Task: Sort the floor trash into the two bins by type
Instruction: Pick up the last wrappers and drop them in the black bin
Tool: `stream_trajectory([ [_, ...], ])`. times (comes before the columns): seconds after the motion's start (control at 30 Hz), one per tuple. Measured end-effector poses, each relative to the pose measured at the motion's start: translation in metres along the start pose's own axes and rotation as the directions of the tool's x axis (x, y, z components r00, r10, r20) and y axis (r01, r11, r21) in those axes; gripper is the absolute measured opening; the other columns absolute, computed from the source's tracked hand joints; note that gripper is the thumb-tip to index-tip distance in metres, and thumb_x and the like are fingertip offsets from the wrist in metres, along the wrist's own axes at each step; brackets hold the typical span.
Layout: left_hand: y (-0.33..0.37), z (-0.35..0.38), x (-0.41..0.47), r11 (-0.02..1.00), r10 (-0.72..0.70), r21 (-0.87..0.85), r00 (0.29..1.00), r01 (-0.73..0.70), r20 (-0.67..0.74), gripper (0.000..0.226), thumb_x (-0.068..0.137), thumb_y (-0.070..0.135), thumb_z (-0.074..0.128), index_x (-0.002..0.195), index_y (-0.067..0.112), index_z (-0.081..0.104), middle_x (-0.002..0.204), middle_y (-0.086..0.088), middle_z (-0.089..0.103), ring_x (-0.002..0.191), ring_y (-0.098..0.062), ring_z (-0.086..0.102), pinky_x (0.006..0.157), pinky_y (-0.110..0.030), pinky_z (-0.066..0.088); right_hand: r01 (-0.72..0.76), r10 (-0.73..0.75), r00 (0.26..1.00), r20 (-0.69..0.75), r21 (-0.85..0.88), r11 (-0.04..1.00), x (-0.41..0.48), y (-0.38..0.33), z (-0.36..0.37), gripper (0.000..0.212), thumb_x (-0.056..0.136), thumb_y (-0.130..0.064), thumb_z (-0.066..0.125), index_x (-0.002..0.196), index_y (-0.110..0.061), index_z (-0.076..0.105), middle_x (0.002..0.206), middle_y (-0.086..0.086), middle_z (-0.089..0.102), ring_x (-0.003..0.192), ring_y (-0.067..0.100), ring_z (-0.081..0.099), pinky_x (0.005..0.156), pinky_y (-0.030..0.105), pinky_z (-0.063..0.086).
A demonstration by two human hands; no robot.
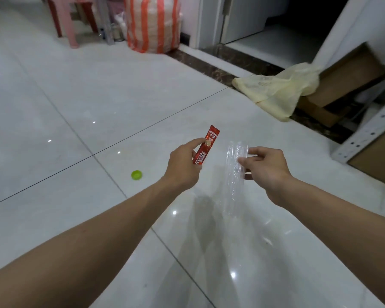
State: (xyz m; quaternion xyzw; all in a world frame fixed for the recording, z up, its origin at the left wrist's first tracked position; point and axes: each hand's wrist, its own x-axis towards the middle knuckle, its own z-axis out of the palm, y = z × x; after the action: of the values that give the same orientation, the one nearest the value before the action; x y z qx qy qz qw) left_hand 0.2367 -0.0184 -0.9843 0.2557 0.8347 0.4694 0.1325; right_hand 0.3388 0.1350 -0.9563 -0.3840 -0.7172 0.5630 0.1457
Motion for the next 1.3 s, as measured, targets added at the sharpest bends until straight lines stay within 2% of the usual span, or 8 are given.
stream_trajectory([
  [0.33,0.133,0.112,-0.033,0.979,0.170,-0.139,0.970,-0.147,0.172,0.065,0.088,-0.001,0.063,0.139,0.037,0.045,0.108,0.001,0.051,0.096,-0.019,0.057,0.072,-0.027,0.055,0.088,-0.074,0.970,-0.233,0.049,0.995,-0.037,0.003,-0.165,0.016,0.088,-0.006,0.068,0.102,-0.015,0.066,0.083,0.008,0.073,0.075,0.022,0.071,0.075,0.038,0.060],
  [0.47,0.185,0.160,-0.055,0.964,0.230,-0.183,0.947,-0.191,0.222,0.065,0.089,-0.001,0.062,0.139,0.037,0.045,0.111,0.002,0.050,0.097,-0.019,0.056,0.073,-0.027,0.055,0.120,-0.098,0.939,-0.330,0.047,0.992,-0.060,0.015,-0.243,0.012,0.088,-0.004,0.068,0.096,-0.012,0.069,0.060,-0.006,0.066,0.066,0.017,0.067,0.071,0.037,0.059],
  [0.7,0.282,0.239,-0.106,0.930,0.328,-0.266,0.902,-0.256,0.282,0.064,0.087,-0.006,0.061,0.132,0.039,0.051,0.099,0.010,0.052,0.083,-0.010,0.057,0.069,-0.024,0.053,0.162,-0.129,0.880,-0.457,0.035,0.986,-0.105,0.028,-0.372,0.019,0.089,-0.007,0.068,0.082,-0.025,0.065,0.080,0.005,0.069,0.082,0.023,0.070,0.075,0.037,0.060],
  [0.8,0.325,0.271,-0.132,0.910,0.385,-0.285,0.870,-0.301,0.309,0.063,0.087,-0.007,0.061,0.132,0.036,0.052,0.095,0.020,0.051,0.085,-0.002,0.055,0.074,-0.022,0.052,0.170,-0.131,0.860,-0.492,0.035,0.985,-0.123,0.036,-0.419,0.015,0.090,-0.012,0.068,0.089,-0.026,0.066,0.087,0.004,0.072,0.082,0.021,0.071,0.064,0.030,0.059],
  [0.9,0.365,0.303,-0.157,0.892,0.426,-0.315,0.838,-0.325,0.342,0.062,0.086,-0.010,0.060,0.131,0.033,0.053,0.094,0.026,0.051,0.085,0.000,0.056,0.071,-0.017,0.050,0.162,-0.113,0.839,-0.533,0.047,0.986,-0.142,0.045,-0.469,0.014,0.089,-0.015,0.069,0.101,-0.023,0.068,0.088,0.002,0.072,0.084,0.020,0.071,0.073,0.040,0.061],
  [1.1,0.442,0.370,-0.205,0.867,0.478,-0.356,0.785,-0.349,0.395,0.062,0.086,-0.006,0.063,0.133,0.034,0.052,0.102,0.007,0.059,0.088,-0.010,0.059,0.064,-0.018,0.054,0.187,-0.108,0.784,-0.611,0.066,0.980,-0.186,0.065,-0.580,0.017,0.090,-0.017,0.068,0.106,-0.021,0.063,0.097,0.002,0.070,0.086,0.017,0.071,0.078,0.039,0.060],
  [1.2,0.476,0.402,-0.234,0.861,0.494,-0.362,0.760,-0.358,0.422,0.061,0.087,0.000,0.064,0.134,0.035,0.049,0.117,0.004,0.056,0.106,-0.015,0.057,0.083,-0.032,0.057,0.184,-0.081,0.741,-0.666,0.086,0.979,-0.209,0.084,-0.628,0.015,0.088,-0.015,0.069,0.102,-0.020,0.064,0.095,0.004,0.070,0.088,0.020,0.070,0.080,0.041,0.059],
  [1.3,0.503,0.436,-0.259,0.841,0.530,-0.379,0.725,-0.386,0.439,0.063,0.087,-0.003,0.064,0.133,0.038,0.050,0.119,0.007,0.056,0.104,-0.012,0.058,0.083,-0.027,0.056,0.180,-0.058,0.685,-0.726,0.091,0.979,-0.236,0.099,-0.667,0.014,0.087,-0.011,0.071,0.089,-0.022,0.063,0.093,0.007,0.069,0.087,0.022,0.069,0.075,0.039,0.060],
])
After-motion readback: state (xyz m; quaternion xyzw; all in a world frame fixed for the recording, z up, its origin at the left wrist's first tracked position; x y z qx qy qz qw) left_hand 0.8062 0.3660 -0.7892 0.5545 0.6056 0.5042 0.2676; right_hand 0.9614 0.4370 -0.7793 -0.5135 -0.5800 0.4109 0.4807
